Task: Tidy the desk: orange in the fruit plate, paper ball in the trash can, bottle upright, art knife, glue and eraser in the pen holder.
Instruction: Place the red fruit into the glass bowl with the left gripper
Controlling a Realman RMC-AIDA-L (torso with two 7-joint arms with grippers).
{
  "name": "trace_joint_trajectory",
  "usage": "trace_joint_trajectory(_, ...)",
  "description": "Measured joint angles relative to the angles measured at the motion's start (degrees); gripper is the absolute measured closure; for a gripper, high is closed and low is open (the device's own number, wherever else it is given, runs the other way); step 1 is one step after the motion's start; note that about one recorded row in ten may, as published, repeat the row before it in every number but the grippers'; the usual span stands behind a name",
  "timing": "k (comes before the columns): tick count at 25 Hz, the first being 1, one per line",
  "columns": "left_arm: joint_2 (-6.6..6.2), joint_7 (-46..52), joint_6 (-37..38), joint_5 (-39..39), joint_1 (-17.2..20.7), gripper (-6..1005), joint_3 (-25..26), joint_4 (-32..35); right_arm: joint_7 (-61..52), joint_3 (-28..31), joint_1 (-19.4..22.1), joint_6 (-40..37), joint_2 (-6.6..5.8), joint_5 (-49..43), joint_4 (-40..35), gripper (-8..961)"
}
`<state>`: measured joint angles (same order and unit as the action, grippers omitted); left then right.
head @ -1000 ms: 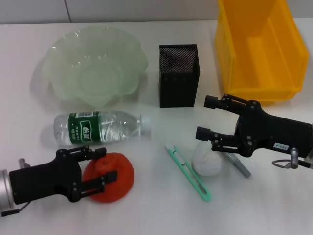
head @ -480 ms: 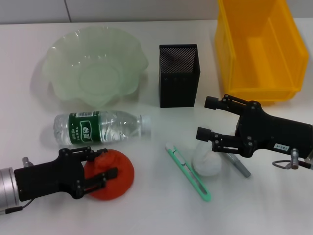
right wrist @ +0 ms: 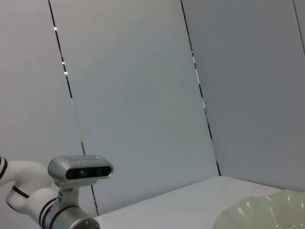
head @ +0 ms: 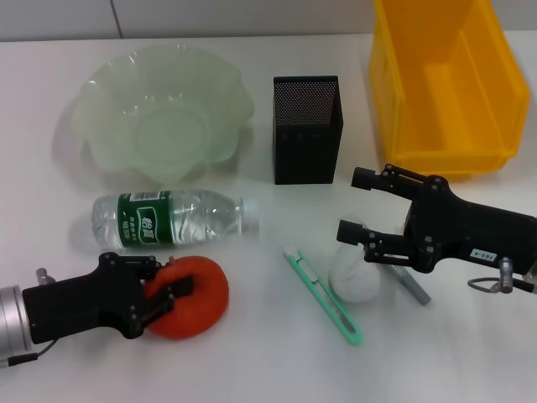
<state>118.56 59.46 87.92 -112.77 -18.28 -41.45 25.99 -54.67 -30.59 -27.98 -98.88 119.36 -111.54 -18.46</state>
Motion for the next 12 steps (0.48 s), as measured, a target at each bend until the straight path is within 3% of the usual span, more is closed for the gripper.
trace_joint_trajectory(12,-0.29,4.07,10.15,3.04,-0.89,822,0.32,2.38,0.0,0.0,0.75,-0.71,0.09,0.0,0.0,132)
